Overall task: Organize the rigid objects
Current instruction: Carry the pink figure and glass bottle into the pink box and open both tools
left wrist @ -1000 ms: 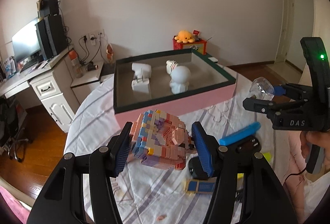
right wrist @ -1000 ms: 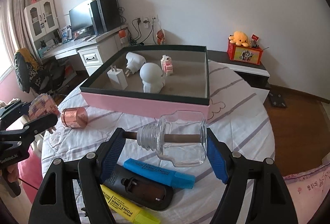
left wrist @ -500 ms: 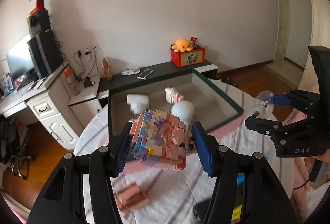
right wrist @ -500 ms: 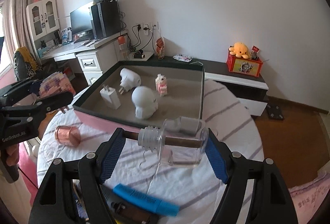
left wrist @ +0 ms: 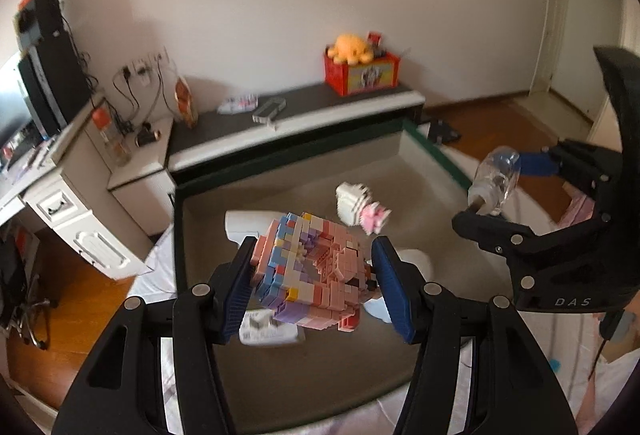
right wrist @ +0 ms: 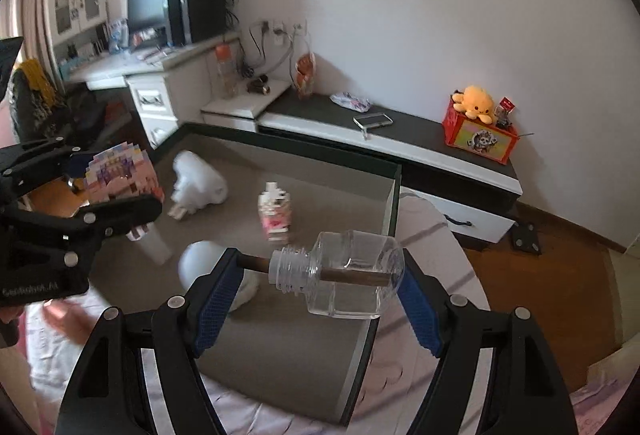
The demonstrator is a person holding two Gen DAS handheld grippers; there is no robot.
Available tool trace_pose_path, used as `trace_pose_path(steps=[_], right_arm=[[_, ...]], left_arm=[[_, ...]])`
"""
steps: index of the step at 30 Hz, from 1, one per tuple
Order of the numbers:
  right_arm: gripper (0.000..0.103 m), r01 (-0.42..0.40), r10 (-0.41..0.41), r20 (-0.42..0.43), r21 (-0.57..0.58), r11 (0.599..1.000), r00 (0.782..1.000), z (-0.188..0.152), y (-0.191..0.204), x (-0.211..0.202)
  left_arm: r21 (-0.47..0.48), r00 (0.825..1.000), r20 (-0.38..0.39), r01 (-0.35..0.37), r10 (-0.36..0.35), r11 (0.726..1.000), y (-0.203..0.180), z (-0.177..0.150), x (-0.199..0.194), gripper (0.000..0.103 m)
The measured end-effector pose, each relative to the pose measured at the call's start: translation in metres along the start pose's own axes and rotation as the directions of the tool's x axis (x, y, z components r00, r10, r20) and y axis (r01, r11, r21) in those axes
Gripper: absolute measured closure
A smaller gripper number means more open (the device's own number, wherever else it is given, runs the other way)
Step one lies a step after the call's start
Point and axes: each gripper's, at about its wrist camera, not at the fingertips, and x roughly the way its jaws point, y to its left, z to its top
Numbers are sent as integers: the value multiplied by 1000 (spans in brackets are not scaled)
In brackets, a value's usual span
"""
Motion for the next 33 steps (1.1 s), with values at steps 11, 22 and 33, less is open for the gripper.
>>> trace_pose_path(steps=[11, 22, 33], right_arm=[[26, 7, -12, -103, -43, 999, 995, -1, 4, 50], [24, 5, -6, -96, -6, 1000, 995, -8, 4, 42], [20, 47, -47, 18, 30, 998, 999, -16, 10, -26]], left_arm=[[36, 995, -90, -28, 31, 999, -2, -3, 50, 44], [-1, 999, -29, -45, 45, 999, 4, -9, 27, 17], [-31, 995, 74, -65, 67, 997, 7, -36, -52, 1]])
